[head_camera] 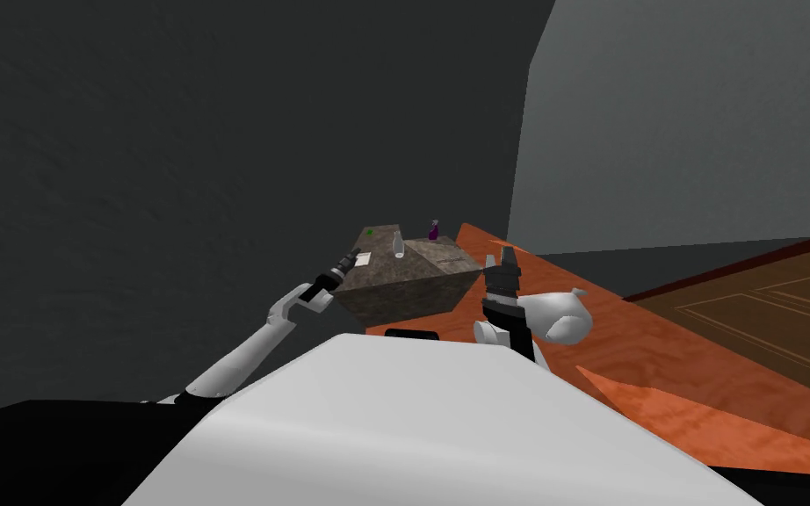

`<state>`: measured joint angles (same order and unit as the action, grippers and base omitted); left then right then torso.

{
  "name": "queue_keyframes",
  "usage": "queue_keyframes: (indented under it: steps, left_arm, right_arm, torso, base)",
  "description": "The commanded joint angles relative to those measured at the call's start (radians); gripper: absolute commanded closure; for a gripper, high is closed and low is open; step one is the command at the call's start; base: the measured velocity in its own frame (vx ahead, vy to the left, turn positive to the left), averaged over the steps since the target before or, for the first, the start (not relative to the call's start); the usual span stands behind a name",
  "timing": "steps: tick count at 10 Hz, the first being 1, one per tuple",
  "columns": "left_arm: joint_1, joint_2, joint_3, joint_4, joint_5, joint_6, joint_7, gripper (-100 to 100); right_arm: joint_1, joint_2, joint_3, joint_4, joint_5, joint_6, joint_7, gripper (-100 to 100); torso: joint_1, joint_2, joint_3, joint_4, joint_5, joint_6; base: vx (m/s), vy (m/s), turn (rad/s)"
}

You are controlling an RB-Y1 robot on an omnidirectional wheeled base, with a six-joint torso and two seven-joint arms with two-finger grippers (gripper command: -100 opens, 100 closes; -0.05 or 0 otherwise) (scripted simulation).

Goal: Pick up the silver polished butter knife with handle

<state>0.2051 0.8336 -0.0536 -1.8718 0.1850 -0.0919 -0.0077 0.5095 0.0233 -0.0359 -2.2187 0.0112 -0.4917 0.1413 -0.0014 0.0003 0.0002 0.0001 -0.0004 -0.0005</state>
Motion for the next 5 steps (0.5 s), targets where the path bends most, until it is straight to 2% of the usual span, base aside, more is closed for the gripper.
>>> queue_keyframes:
  steps: [1,2,3,4,5]
  left_arm:
    - [-0.019,0.05,-0.02,0.035,0.014,0.036,-0.002,-100]
    - [-0.019,0.057,-0.02,0.035,0.014,0.036,-0.002,-100]
    - [-0.039,0.096,-0.042,0.067,0.026,0.07,-0.004,-100]
    - [-0.039,0.102,-0.042,0.067,0.026,0.07,-0.004,-100]
    - [-0.058,0.141,-0.066,0.1,0.039,0.104,-0.008,-100]
  right_arm:
    - [0.0,0.0,0.0,0.0,0.0,0.0,0.0,0]
    - [0.0,0.0,0.0,0.0,0.0,0.0,0.0,0]
    - [0.0,0.0,0.0,0.0,0.0,0.0,0.0,0]
    - [0.0,0.0,0.0,0.0,0.0,0.0,0.0,0]
    - [0.0,0.0,0.0,0.0,0.0,0.0,0.0,0]
  torso:
    - [0.0,0.0,0.0,0.0,0.0,0.0]
    - [0.0,0.0,0.0,0.0,0.0,0.001]
    - [0.0,0.0,0.0,0.0,0.0,0.0]
    - [0.0,0.0,0.0,0.0,0.0,0.001]
    - [0.0,0.0,0.0,0.0,0.0,0.0]
  base:
    - [0.0,-0.031,-0.185]
    - [-0.002,-0.023,-0.098]
    - [0.002,-0.031,-0.21]
    - [0.005,-0.023,-0.12]
    - [0.006,-0.026,-0.198]
